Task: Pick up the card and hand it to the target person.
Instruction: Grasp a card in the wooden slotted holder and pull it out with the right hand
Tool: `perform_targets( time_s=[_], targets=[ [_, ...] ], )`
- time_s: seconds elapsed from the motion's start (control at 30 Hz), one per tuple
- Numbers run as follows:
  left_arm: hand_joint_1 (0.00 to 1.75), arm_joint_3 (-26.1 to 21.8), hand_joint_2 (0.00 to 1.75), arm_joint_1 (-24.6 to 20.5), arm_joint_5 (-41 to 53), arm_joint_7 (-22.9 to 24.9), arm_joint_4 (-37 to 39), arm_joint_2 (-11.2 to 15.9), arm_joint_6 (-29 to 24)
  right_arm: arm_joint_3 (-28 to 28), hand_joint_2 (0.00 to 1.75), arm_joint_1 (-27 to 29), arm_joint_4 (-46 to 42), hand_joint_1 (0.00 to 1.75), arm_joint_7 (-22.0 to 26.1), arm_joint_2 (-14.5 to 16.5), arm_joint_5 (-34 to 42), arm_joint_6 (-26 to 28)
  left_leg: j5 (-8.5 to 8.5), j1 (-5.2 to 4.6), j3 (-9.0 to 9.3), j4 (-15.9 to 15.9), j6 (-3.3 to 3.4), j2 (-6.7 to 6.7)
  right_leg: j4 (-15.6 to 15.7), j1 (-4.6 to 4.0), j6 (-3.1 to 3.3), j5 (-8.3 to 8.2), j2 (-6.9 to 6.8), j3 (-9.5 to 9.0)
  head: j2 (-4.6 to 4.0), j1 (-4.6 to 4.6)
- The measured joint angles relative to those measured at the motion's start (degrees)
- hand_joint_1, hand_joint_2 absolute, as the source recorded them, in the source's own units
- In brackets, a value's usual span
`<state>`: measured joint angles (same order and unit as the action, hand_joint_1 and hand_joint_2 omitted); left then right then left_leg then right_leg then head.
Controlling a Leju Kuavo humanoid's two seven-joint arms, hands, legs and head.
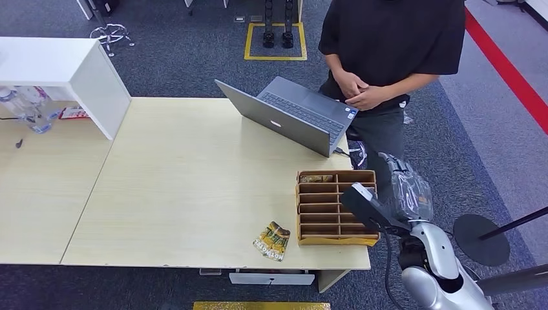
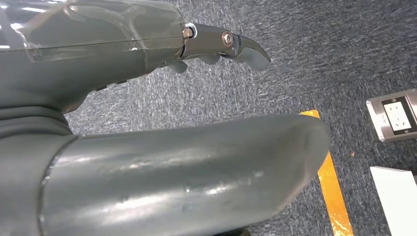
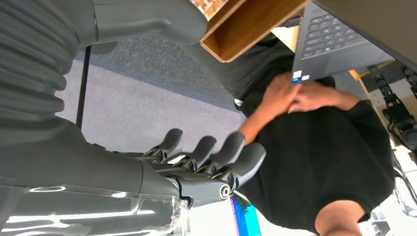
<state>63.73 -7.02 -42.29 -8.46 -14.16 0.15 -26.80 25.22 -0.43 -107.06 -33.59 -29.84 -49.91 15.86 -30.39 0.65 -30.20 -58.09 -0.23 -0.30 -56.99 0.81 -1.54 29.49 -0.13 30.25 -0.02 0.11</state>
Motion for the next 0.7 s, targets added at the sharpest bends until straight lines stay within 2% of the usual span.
perform_targets(
  time_s=[0.1, 0.4, 0.7],
  targets=[
    [0.0, 0.0, 0.0, -0.01, 0.02, 0.0, 0.0, 0.0, 0.04, 0.45, 1.75, 0.0, 0.0, 0.62, -0.24, -0.57, -0.35, -0.49, 0.0, 0.0, 0.0, 0.0, 0.0, 0.0, 0.0, 0.0, 0.0, 0.0, 0.0, 0.0, 0.0, 0.0],
    [0.0, 0.02, 0.0, -0.03, 0.21, 0.07, 0.0, 0.0, 0.13, 1.63, 1.75, -0.05, 0.0, 0.91, -1.31, -1.54, -1.62, -2.51, 0.0, 0.0, 0.0, 0.0, 0.0, 0.0, 0.0, 0.0, 0.0, 0.0, 0.0, 0.0, 0.0, 0.0],
    [0.0, 0.02, 0.0, -0.12, 0.35, 0.58, 0.0, 0.0, 0.28, 2.44, 1.75, -0.31, 0.03, 0.91, -1.87, -1.97, -2.09, -3.9, 0.0, 0.0, 0.0, 0.0, 0.0, 0.0, 0.0, 0.0, 0.0, 0.0, 0.0, 0.0, 0.0, -0.01]
  ],
)
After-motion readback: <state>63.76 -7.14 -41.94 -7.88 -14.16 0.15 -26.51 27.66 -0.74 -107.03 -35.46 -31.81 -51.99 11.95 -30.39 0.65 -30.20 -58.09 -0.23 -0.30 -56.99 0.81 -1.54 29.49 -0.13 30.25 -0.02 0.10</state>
